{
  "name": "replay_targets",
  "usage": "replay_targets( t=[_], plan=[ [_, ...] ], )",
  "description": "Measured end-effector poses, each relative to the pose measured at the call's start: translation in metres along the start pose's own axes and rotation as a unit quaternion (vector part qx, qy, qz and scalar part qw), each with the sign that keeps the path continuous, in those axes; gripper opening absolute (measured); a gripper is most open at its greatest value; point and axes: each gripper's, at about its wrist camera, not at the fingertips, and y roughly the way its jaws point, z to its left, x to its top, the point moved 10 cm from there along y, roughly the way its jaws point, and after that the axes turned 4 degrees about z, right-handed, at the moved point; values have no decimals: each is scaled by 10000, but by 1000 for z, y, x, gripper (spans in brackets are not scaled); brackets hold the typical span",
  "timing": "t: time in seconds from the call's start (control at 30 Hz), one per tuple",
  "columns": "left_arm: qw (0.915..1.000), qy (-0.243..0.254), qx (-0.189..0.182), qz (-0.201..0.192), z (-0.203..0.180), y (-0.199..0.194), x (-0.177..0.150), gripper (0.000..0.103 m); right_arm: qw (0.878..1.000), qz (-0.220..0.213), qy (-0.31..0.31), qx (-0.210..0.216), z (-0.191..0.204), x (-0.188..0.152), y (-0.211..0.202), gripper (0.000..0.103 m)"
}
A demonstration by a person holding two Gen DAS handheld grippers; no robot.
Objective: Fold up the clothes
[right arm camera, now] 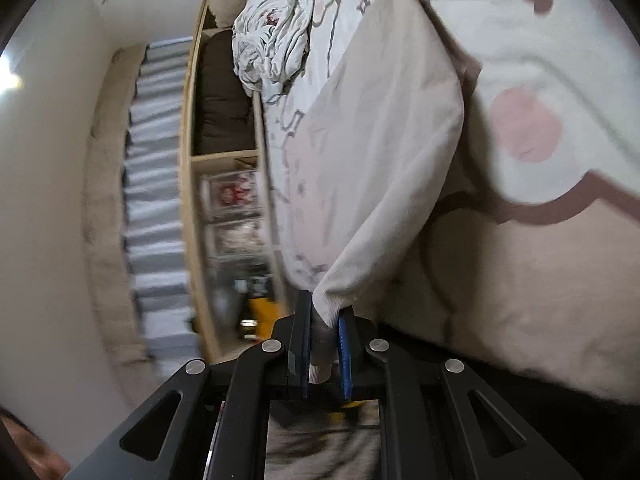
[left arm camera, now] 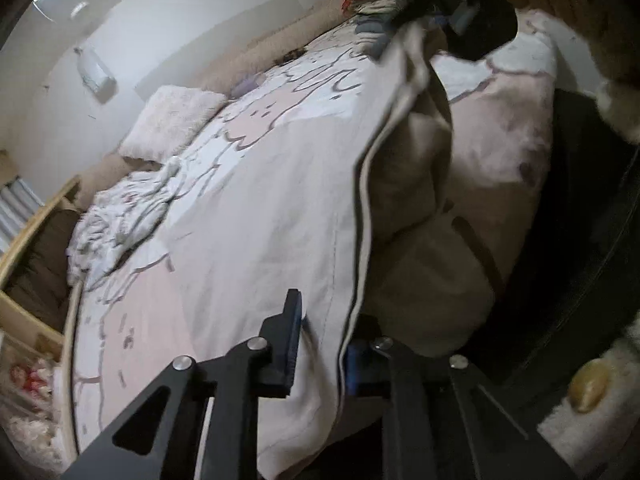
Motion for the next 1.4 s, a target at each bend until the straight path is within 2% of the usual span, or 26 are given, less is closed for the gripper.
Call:
replay_targets(
  t=[0.07,0.13,0.17,0.2,0.27,0.3,0.33,0.4,0.5,0.57,0.63,0.7,0.8,0.87,0.9,0.93,1.0,1.07,1.1,1.17,1.23,1.3,1.4],
  plan=[
    [9994,-67,-325,5,1,0,4,12,9961,-137,-513,-707,-5,-4,-7,16],
    [9979,-168,-626,27,5,1,7,12,9795,-202,-1229,-1582,-7,-11,-14,41],
    [9967,-218,-776,38,7,1,9,12,9661,-300,-1598,-2005,-6,-15,-18,73],
    [9954,-267,-922,47,8,2,11,12,9494,-415,-1963,-2417,-4,-17,-24,85],
    [9919,-316,-1227,85,9,2,15,12,8855,-788,-2993,-3464,6,-23,-36,85],
    [9898,-322,-1385,111,8,2,17,12,8391,-988,-3554,-3998,11,-26,-39,85],
    [9875,-329,-1536,139,7,2,18,12,7782,-1106,-4271,-4470,19,-33,-36,85],
    [9838,-364,-1741,212,9,2,20,12,6870,-982,-5359,-4808,29,-55,-17,85],
    [9769,-465,-2060,315,12,2,24,12,6134,-507,-6394,-4609,30,-91,22,85],
    [9720,-557,-2255,355,14,2,26,12,5836,-329,-6838,-4368,29,-108,46,85],
    [9667,-679,-2440,382,18,4,27,12,5663,-430,-7143,-4090,31,-113,67,85],
    [9620,-805,-2579,397,20,5,27,12,5680,-520,-7198,-3957,29,-104,86,85],
    [9560,-942,-2750,388,23,2,27,12,5685,-575,-7124,-4074,18,-81,112,85],
    [9544,-973,-2796,388,24,2,27,12,5588,-700,-7131,-4175,14,-75,122,83],
    [9537,-988,-2813,390,24,2,27,12,5534,-767,-7137,-4225,12,-73,126,76],
    [9538,-1002,-2806,386,25,2,27,12,5371,-864,-7166,-4365,11,-71,128,69],
    [9570,-996,-2698,379,24,2,25,12,4888,-1064,-7216,-4787,8,-62,127,32],
    [9650,-933,-2427,339,24,3,23,17,4661,-1120,-7213,-4999,9,-56,116,21],
    [9714,-895,-2183,267,25,3,22,17,4563,-1140,-7208,-5091,9,-53,110,21],
    [9822,-842,-1677,100,23,1,20,26,4585,-1033,-7173,-5145,11,-50,100,21],
    [9884,-815,-1282,-38,19,-1,17,30,4728,-871,-7135,-5097,13,-48,94,19],
    [9931,-770,-884,-3,17,2,9,31,4868,-725,-7098,-5040,15,-46,89,16],
    [9976,-580,-318,212,20,9,-7,41,5004,-605,-7055,-4981,18,-41,85,14]
  ],
)
